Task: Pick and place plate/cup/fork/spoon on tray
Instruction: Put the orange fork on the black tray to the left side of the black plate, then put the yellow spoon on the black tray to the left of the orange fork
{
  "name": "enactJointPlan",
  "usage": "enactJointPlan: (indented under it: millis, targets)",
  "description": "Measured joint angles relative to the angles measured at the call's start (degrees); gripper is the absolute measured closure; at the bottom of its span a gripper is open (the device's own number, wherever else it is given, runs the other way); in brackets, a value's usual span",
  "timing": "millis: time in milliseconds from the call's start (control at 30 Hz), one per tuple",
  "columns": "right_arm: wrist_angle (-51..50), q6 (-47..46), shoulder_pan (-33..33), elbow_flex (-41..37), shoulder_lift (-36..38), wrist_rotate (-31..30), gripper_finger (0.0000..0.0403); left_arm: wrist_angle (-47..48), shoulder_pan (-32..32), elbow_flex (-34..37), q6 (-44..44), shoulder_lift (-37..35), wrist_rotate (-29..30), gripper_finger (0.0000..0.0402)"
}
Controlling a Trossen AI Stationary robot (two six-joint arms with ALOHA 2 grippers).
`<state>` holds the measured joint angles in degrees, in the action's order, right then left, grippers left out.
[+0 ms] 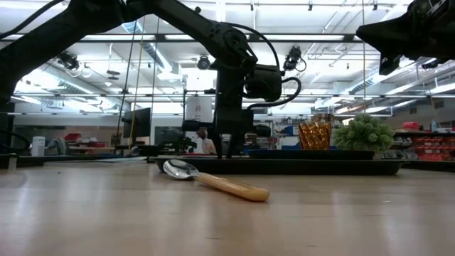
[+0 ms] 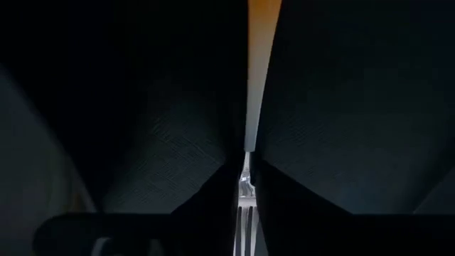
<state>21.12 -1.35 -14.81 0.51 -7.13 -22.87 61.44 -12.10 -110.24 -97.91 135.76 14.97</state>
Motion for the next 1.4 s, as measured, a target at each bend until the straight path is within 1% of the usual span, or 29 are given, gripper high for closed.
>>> enactJointPlan:
  millis: [400, 667, 900, 1067, 1200, 1400]
  targets:
    - [0.02, -0.01, -0.01, 0.0, 0.01, 0.02, 0.0369, -0.03, 0.57, 0.04, 2.08, 0.0, -0.14, 0.0338]
    - [0.02, -0.02, -0.02, 0.0, 0.0, 0.0, 0.0369, 0.19, 1.6, -0.02, 6.82, -0.55, -1.08, 0.0337]
    - [0.0, 0.0, 0.0, 0.0, 0.02, 0.0, 0.0369, 1.23, 2.43, -0.07, 7.3, -0.55, -0.36, 0.0337]
    - [0.02, 0.0, 0.0, 0.0, 0.02, 0.01, 0.0369, 1.43, 2.45, -0.09, 7.47, -0.55, 1.66, 0.0337]
    - [0.02, 0.0, -0.02, 0.0, 0.0, 0.0, 0.0369, 1.42, 2.45, -0.11, 8.54, -0.69, 1.98, 0.0337]
    - [0.02, 0.0, 0.0, 0.0, 0.02, 0.0, 0.0369, 1.12, 2.63, -0.13, 9.82, -3.23, 1.78, 0.0337]
